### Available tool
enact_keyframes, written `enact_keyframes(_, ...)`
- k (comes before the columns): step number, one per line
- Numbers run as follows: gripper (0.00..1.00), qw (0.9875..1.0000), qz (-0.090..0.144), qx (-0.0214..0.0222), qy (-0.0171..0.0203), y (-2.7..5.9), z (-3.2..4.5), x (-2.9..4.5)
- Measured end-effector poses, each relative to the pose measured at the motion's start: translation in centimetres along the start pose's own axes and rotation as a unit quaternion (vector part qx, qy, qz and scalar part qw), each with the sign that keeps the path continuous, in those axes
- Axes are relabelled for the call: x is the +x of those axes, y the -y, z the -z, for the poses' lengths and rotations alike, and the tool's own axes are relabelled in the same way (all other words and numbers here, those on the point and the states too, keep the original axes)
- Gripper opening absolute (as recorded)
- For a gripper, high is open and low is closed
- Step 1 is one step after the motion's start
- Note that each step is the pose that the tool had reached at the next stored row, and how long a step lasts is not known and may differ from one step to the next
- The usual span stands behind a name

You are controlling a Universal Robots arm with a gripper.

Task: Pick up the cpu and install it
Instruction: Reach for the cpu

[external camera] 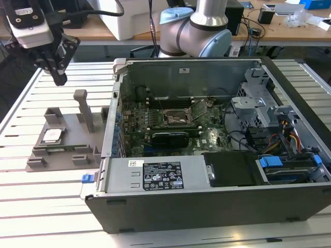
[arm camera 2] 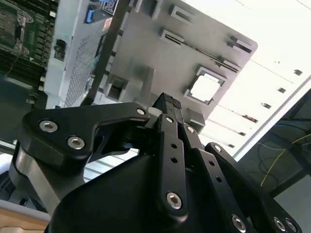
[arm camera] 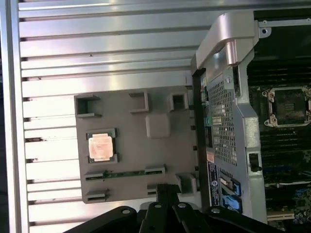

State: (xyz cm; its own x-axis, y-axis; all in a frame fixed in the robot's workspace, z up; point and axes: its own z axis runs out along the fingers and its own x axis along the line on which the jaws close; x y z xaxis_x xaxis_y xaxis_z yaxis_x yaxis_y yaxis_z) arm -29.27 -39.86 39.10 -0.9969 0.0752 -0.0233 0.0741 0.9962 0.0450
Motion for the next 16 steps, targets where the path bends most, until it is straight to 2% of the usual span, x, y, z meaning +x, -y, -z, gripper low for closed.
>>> enact_keyframes(6,0.11,1.0000,0.000,0.0000,0.0000,0.20,-0.06,2.59)
enact_keyframes(8,0.11,1.0000,0.000,0.0000,0.0000,0.30,-0.08,4.01)
enact_keyframes(12,0.11,1.0000,0.000,0.0000,0.0000,0.42,-0.11,5.53)
enact_keyframes(14,0.11,1.0000,0.000,0.0000,0.0000,0.50,-0.13,6.81)
enact_keyframes(16,0.11,1.0000,0.000,0.0000,0.0000,0.55,-0.14,7.40)
